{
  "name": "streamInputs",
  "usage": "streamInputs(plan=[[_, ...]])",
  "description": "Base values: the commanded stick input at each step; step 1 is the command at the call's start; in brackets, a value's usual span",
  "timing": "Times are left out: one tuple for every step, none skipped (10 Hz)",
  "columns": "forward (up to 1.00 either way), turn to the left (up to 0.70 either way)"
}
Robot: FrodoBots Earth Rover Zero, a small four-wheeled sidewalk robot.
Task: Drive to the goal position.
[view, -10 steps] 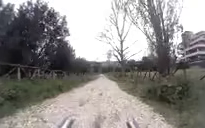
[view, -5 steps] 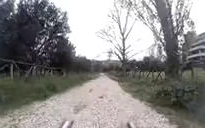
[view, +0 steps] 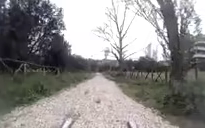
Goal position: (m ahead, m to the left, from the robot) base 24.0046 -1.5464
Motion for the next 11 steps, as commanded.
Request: streamInputs(plan=[[0.7,0.0],[0.7,0.0],[0.7,0.0],[0.7,0.0],[0.7,0.0],[0.7,0.0],[0.7,0.0],[0.7,0.0],[0.7,0.0],[0.7,0.0],[0.7,0.0]])
